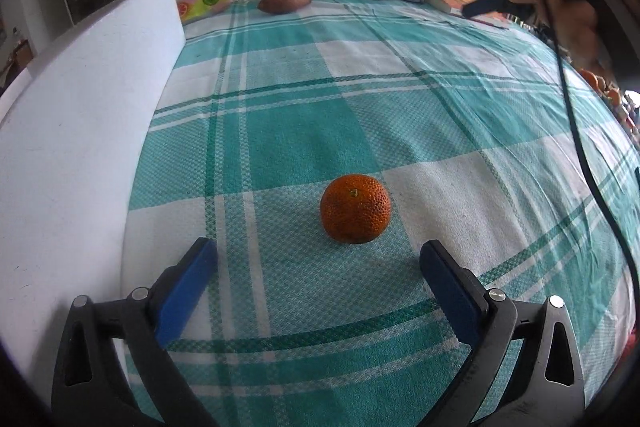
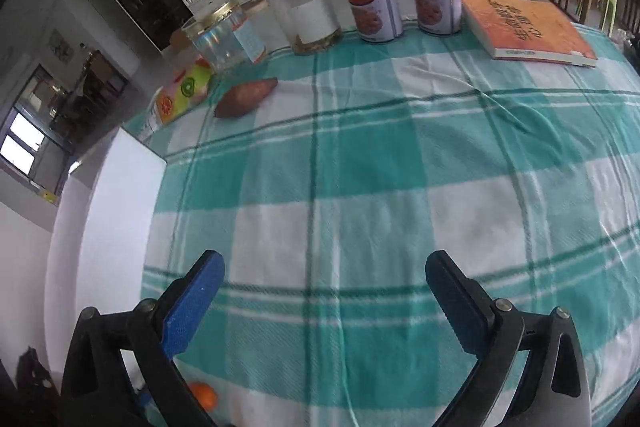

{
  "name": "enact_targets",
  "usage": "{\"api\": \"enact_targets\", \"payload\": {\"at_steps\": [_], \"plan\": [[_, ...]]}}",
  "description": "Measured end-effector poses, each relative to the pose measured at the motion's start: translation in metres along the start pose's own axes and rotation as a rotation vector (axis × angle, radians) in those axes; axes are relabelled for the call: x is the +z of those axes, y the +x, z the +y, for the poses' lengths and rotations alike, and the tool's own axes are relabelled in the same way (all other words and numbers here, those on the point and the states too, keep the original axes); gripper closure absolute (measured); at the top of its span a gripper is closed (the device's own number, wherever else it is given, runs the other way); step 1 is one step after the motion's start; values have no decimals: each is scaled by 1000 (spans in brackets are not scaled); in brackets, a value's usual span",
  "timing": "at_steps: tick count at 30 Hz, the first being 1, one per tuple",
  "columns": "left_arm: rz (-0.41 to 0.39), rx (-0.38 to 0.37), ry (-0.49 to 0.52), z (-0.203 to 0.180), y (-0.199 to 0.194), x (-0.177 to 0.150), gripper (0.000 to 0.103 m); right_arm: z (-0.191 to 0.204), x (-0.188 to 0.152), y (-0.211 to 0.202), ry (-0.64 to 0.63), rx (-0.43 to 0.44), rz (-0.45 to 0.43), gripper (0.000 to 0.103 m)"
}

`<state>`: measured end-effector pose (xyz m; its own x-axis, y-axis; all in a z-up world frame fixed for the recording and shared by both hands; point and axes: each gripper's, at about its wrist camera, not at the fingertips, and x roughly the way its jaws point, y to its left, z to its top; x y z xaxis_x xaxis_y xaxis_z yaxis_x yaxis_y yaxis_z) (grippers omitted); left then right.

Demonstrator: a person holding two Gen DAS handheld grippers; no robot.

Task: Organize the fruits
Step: 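Grasp the sweet potato with the right tool and lift it, then lower the sweet potato onto the tablecloth and open the right tool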

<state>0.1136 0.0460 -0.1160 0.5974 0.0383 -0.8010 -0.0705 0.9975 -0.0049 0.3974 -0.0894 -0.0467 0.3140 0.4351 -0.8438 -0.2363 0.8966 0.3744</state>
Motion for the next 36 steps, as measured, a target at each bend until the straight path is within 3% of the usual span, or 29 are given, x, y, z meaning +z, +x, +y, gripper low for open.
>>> {"api": "enact_targets", "payload": {"at_steps": [5,11,14,17,18,20,24,28,33,36], "plan": [[0,-1,-1,0,0,0,1,38,74,70,99,113,38,18],[1,-5,-1,-1,1,0,1,54,93,139,269,164,53,26],[1,-4,0,-1,1,0,1,61,95,156,324,147,23,28],[1,-3,0,-1,1,0,1,79,105,165,272,94,26,32],[2,-2,0,-1,1,0,1,87,107,167,217,27,40,49],[2,-2,0,-2,1,0,1,94,105,167,170,35,56,55],[3,-3,0,-1,1,0,1,81,93,142,183,84,45,56],[3,-3,0,-1,1,0,1,62,82,84,77,97,57,56],[2,-3,0,-1,1,0,1,29,49,-12,-58,15,167,56],[2,-3,0,-1,1,0,0,9,6,-55,-183,-61,298,56]]}}
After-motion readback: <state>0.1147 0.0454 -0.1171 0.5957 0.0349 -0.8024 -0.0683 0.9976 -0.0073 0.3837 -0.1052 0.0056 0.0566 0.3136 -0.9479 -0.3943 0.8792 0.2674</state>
